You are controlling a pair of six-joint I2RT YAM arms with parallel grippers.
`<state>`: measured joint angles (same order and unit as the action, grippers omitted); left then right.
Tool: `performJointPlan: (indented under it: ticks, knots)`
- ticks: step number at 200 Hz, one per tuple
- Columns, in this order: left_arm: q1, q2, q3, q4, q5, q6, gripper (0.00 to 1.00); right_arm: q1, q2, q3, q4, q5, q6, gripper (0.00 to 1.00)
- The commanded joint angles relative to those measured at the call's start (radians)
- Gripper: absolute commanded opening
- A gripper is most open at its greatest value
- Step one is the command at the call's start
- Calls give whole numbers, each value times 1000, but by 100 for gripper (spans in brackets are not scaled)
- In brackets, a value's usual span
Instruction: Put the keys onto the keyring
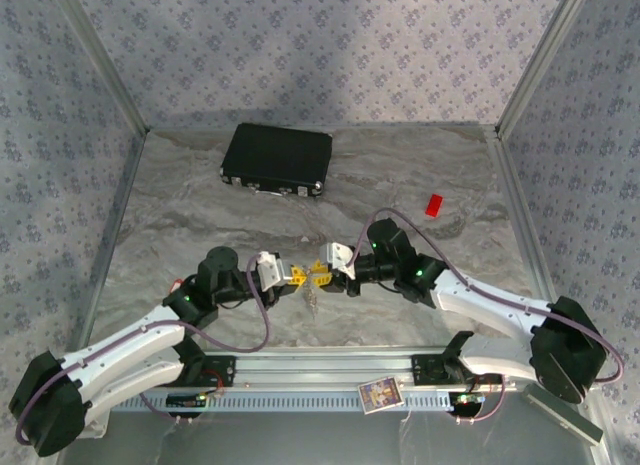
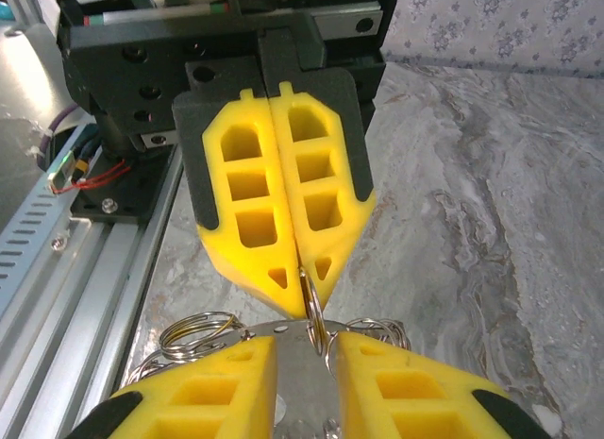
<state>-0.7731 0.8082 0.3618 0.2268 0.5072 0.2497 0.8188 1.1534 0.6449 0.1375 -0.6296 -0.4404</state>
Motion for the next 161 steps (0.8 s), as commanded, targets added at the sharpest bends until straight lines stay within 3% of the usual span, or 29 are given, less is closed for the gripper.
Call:
performJointPlan:
  ticks: [1,73,137,152,161]
  knots:
    - [-9,4,63,-47,6,43,0,8,-27,51,-93,42,-58,24]
    - [-17,22,105,-116,17,72,0,49,-11,85,-128,100,-97,20]
    - [-21,23,138,-171,19,95,0,56,4,104,-165,102,-119,0]
    - [-20,24,133,-160,6,87,16,56,8,102,-159,92,-116,0]
    - [-21,23,124,-143,1,82,19,56,10,97,-149,83,-108,0]
